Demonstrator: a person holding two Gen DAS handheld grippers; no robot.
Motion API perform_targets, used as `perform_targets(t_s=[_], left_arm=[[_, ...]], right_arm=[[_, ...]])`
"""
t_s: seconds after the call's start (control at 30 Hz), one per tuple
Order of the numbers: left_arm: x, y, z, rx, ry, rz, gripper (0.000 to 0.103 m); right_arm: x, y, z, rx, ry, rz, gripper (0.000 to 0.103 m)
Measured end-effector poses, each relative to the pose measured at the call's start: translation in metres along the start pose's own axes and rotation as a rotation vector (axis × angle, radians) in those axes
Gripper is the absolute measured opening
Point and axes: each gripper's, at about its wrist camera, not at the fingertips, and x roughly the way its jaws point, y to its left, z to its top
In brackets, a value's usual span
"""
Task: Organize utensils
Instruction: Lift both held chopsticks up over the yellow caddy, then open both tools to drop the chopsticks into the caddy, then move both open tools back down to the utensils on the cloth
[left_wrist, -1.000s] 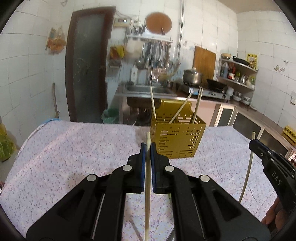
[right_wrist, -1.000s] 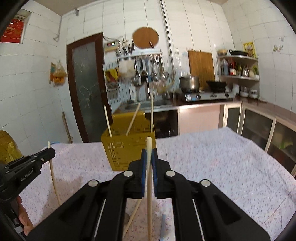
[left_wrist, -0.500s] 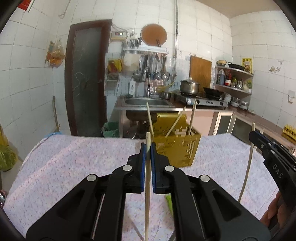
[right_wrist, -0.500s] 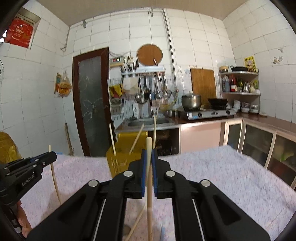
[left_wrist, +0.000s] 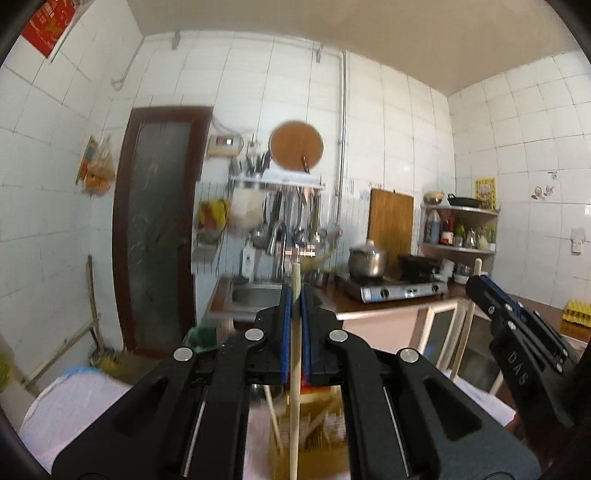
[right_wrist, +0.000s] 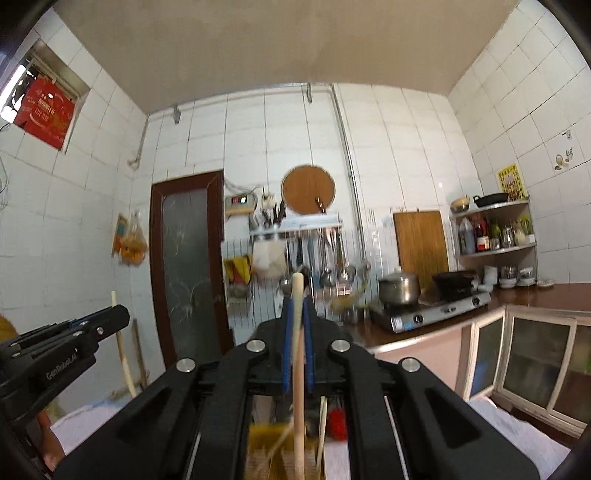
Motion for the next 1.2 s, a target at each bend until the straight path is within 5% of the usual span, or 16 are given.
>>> perform_targets(t_s=[0.17, 0.33, 0.57, 0.63, 0.67, 0.7, 0.8, 0.83, 0.9, 1.2], left_arm=[[0.06, 0.0, -0.014, -0.006, -0.015, -0.003, 0.004], [0.112, 0.011, -0.067, -0.03, 0.078, 0.002, 0.004], [0.131, 0.028, -0.113, -0.035, 0.206, 0.025, 0.004], [0.122, 0.034, -0.113, -0.032, 0.235, 0.035, 0.006], [0.118, 0.038, -0.113, -0.033, 0.246, 0.043, 0.008], [0.111, 0.041, -0.112, -0.038, 0.259, 0.049, 0.02], [0.078, 0.053, -0.107, -0.051, 0.259, 0.1, 0.081], [0.064, 0.055, -0.106, -0.054, 0.251, 0.112, 0.092], [0.045, 0.058, -0.106, -0.05, 0.258, 0.125, 0.098], [-0.021, 0.055, -0.157, -0.03, 0.476, 0.113, 0.098]], right_arm=[[0.055, -0.007, -0.017, 0.039, -0.007, 0.012, 0.006], [0.085, -0.012, -0.061, 0.044, 0.044, 0.034, 0.006], [0.102, -0.015, -0.117, 0.007, 0.203, 0.049, 0.007], [0.099, -0.016, -0.118, -0.018, 0.25, 0.037, 0.024], [0.095, -0.018, -0.117, -0.026, 0.273, 0.031, 0.059], [0.09, -0.021, -0.115, -0.025, 0.278, 0.027, 0.07], [0.063, -0.026, -0.106, -0.057, 0.285, -0.017, 0.071], [0.052, -0.028, -0.104, -0.063, 0.299, -0.027, 0.072], [0.033, -0.03, -0.101, -0.074, 0.332, -0.07, 0.081], [-0.048, -0.028, -0.133, -0.065, 0.575, -0.139, 0.082]])
